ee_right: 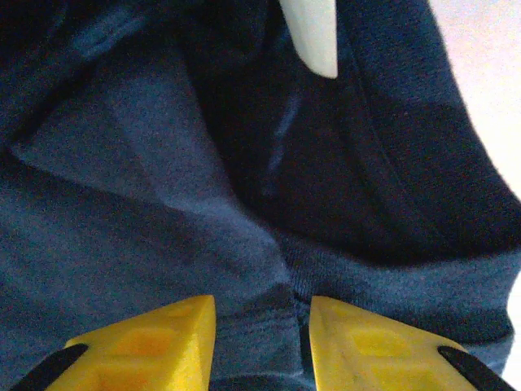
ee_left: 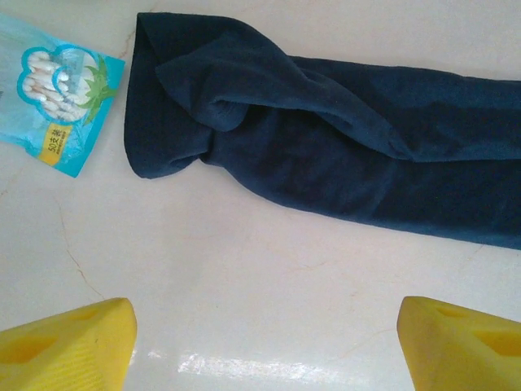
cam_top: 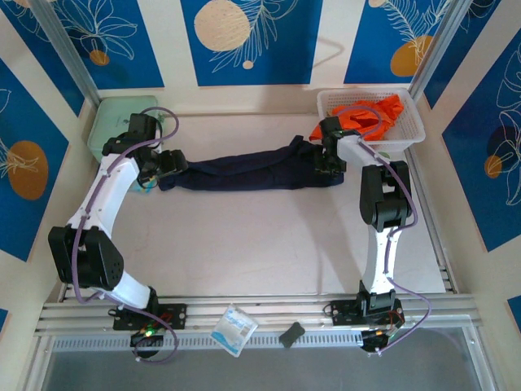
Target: Fold and stack the t-shirts
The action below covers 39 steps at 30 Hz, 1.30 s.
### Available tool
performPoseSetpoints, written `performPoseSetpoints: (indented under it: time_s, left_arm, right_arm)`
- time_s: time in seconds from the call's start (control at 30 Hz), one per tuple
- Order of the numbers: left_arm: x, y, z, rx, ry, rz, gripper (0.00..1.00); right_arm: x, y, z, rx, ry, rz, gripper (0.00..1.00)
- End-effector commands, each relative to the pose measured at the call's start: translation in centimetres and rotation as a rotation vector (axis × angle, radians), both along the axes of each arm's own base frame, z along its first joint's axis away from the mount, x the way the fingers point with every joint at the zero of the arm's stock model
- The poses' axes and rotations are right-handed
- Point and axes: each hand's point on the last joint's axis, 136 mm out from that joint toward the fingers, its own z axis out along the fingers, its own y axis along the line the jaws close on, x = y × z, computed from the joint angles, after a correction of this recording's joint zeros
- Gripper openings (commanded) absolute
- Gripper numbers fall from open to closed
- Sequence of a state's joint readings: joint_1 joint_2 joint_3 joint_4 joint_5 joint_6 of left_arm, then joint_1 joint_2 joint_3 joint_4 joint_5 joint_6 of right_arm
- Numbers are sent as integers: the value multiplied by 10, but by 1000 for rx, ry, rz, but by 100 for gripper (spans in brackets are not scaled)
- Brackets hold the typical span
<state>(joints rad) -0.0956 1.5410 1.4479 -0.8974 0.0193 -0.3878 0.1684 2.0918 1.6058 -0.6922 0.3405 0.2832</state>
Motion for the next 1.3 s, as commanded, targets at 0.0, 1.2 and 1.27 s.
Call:
performPoseSetpoints:
  time_s: [0.0,1.2,1.27]
  left_arm:
    - [1,-3,6,-23,-15,1,83]
    - [-2,0,15,-6,-43,-7,83]
    - [-1,0,16,-7,-47,-7,83]
  right_arm:
    - [-8,-4,3,-37,-25,48,32]
    - [-12,14,-18,-41,-32,465,26]
    - [-12,13,-16,-39,-35,459,22]
